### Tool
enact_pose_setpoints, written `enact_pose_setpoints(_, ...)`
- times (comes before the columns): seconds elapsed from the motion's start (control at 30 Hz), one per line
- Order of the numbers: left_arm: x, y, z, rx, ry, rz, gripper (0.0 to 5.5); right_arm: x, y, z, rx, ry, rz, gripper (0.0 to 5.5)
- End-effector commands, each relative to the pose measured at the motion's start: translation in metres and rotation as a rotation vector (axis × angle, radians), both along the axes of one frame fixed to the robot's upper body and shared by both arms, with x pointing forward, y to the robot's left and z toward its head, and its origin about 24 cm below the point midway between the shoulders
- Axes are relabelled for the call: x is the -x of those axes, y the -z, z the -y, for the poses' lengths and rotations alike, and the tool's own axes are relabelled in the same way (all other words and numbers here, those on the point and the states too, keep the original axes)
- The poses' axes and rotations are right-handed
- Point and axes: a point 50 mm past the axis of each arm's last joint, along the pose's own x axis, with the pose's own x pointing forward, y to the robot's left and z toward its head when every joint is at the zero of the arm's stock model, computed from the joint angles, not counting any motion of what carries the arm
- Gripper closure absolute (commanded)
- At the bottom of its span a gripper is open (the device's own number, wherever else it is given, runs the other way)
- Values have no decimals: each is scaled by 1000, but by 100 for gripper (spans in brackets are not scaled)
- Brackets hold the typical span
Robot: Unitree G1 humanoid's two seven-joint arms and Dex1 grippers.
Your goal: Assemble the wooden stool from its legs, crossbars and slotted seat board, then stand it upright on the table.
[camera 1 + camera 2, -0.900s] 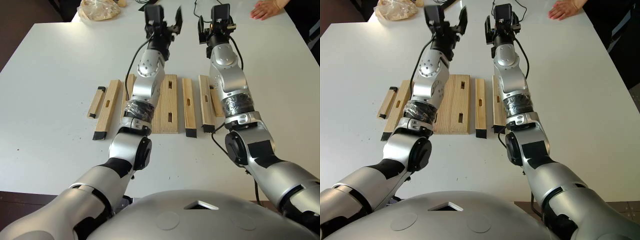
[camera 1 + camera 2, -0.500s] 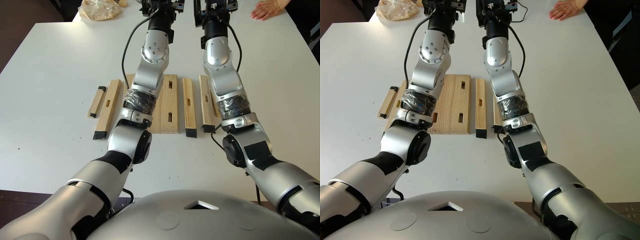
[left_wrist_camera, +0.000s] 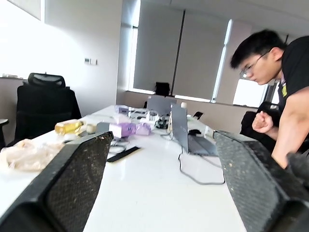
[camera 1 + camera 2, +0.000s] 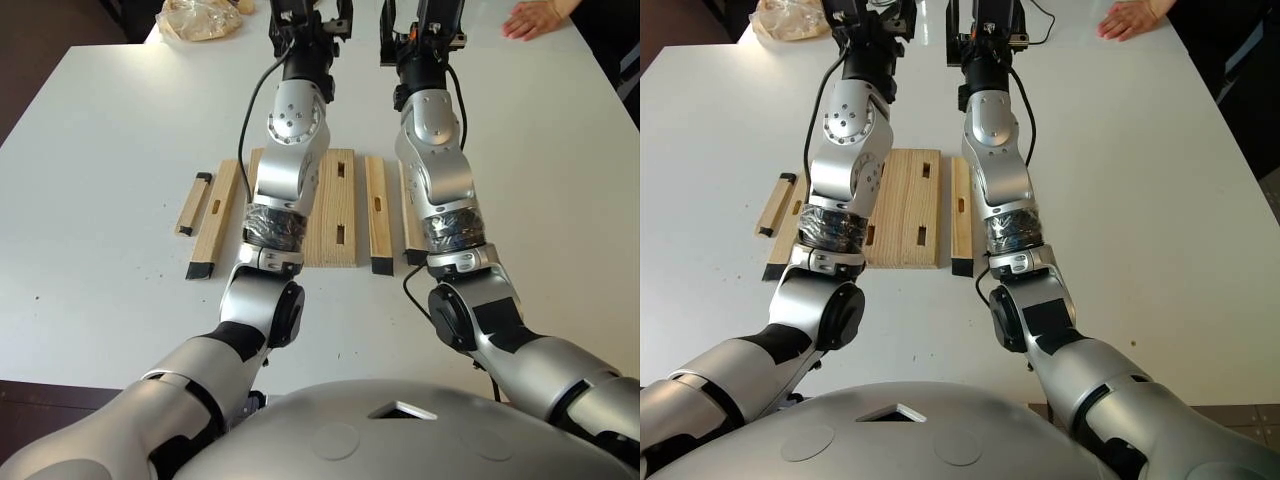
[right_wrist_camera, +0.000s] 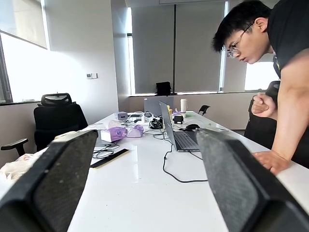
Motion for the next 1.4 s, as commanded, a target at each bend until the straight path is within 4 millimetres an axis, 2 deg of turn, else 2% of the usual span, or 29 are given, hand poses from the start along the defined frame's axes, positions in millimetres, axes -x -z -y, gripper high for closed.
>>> enact_pose_setpoints(0.03, 8, 18, 17, -65, -7, -49, 166, 5, 11, -13, 39, -44, -24, 177)
enact_pose_setpoints(0.2, 0, 29, 9, -133, -129, -97, 166, 1, 20, -12, 90, 3, -46, 177)
enact_pose_setpoints(0.33, -4, 35, 8, -193, -147, -107, 166, -1, 26, -18, 114, 20, -39, 177)
enact_pose_setpoints(0.53, -3, 33, 6, -274, -180, -18, 166, -2, 41, -15, 168, 55, -56, 177)
enact_pose_setpoints(0.63, 3, 23, -6, -239, -357, 104, 166, 1, 40, -17, 186, 68, -17, 177)
enact_pose_setpoints(0.73, 2, 38, -1, -173, -265, -44, 166, 4, 44, -17, 183, 71, -30, 177)
enact_pose_setpoints(0.8, 2, 46, 4, -38, -163, -144, 166, 5, 45, -18, 173, 63, -47, 177)
enact_pose_setpoints(0.87, 3, 46, 5, 41, -71, -154, 166, 5, 42, -20, 150, 63, -52, 177)
enact_pose_setpoints(0.97, 2, 47, -2, 84, -26, -162, 166, 4, 39, -20, 142, 72, -50, 177)
enact_pose_setpoints(1.03, 3, 49, -13, 154, -16, -174, 166, 5, 38, -23, 175, 57, -35, 177)
enact_pose_setpoints(1.17, 9, 62, -53, 251, -61, -240, 166, 8, 36, -36, 183, 5, -38, 177)
enact_pose_setpoints(1.33, 29, 89, -111, 147, -71, -359, 166, 10, 38, -40, 223, -12, -53, 177)
enact_pose_setpoints(1.4, 41, 98, -139, 31, -65, -387, 166, 12, 41, -39, 227, -12, -61, 177)
